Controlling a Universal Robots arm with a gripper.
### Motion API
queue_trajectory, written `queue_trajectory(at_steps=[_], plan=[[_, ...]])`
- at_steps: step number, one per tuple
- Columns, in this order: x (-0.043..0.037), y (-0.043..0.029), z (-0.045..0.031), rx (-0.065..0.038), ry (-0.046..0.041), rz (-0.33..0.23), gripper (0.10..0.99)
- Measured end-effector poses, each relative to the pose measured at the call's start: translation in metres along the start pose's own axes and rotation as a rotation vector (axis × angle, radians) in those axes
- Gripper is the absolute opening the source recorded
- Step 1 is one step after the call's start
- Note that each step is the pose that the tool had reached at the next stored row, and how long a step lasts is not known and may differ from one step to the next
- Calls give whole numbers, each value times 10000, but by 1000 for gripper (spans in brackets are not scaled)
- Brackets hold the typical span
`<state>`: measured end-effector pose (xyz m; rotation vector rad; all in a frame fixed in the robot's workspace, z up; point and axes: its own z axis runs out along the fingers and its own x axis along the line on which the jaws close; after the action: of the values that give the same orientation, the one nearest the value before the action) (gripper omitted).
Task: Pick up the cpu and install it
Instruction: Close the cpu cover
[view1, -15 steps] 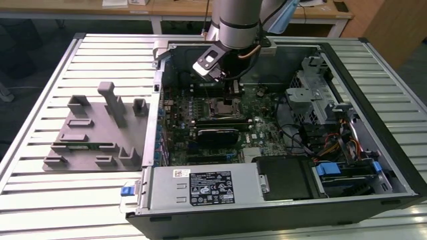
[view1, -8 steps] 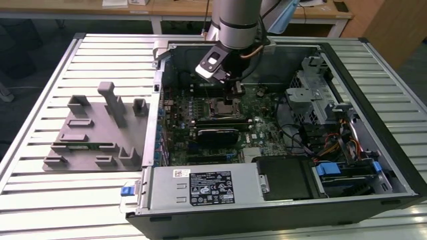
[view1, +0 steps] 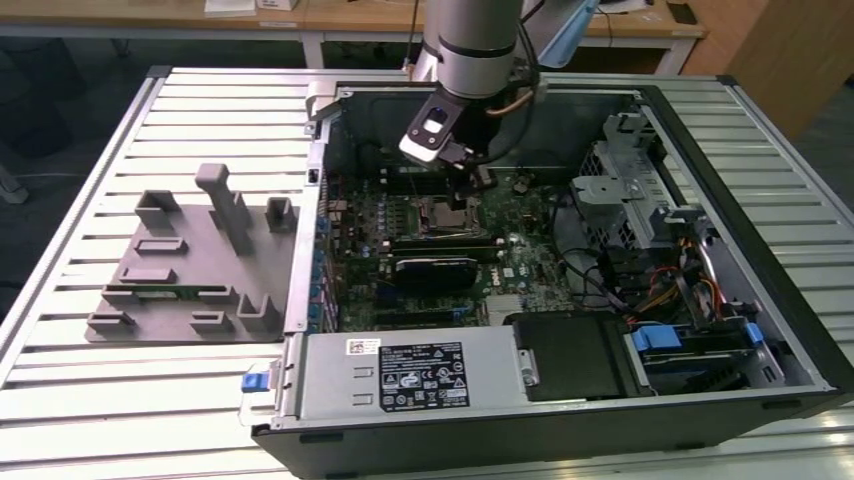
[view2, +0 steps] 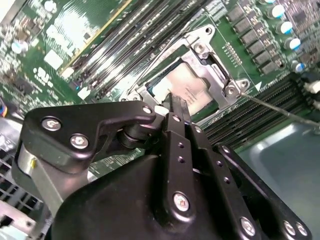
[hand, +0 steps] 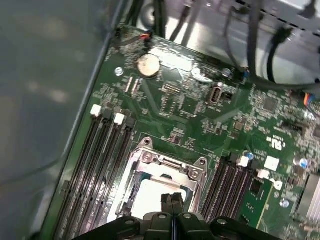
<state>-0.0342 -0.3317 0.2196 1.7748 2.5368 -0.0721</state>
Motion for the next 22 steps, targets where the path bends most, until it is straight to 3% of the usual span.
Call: queue_trajectory(at_steps=[22], plan=[[0,0,4,-238,-90,-3997,106]])
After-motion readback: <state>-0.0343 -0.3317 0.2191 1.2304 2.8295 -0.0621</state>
